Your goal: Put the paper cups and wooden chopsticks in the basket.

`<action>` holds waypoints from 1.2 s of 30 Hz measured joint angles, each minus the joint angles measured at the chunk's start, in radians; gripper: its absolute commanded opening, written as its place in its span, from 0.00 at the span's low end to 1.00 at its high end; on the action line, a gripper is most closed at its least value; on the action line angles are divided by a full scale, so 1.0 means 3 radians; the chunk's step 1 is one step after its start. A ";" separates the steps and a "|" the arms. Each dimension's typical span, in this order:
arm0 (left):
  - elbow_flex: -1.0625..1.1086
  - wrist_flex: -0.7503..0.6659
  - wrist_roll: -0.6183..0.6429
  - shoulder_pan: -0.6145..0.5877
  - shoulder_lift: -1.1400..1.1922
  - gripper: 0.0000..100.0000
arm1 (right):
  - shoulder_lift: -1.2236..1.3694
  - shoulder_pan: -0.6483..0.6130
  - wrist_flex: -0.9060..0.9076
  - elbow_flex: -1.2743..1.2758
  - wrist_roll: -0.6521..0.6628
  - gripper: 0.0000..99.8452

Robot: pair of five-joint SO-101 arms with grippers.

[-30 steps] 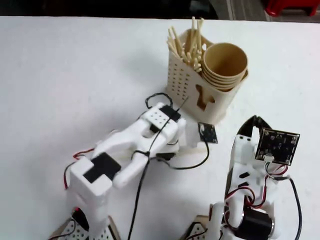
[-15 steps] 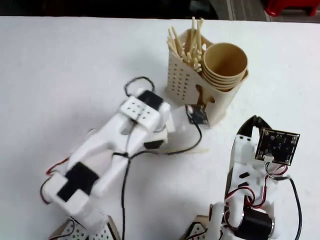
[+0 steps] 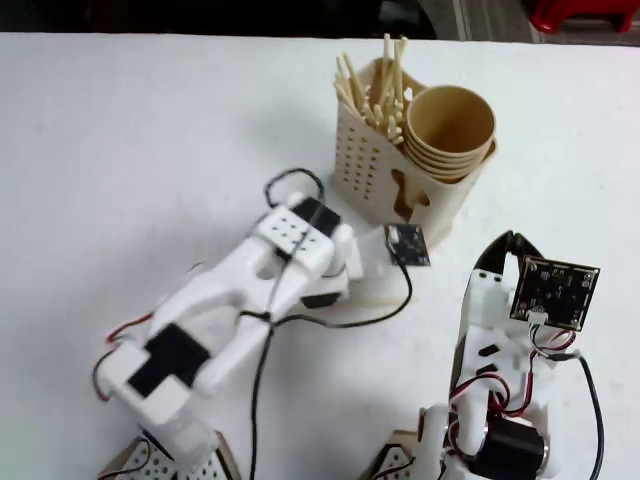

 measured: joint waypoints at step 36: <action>-0.1141 0.0573 0.0629 0.0194 0.1100 0.11 | 0.0000 0.0000 0.0000 0.0000 0.0000 0.02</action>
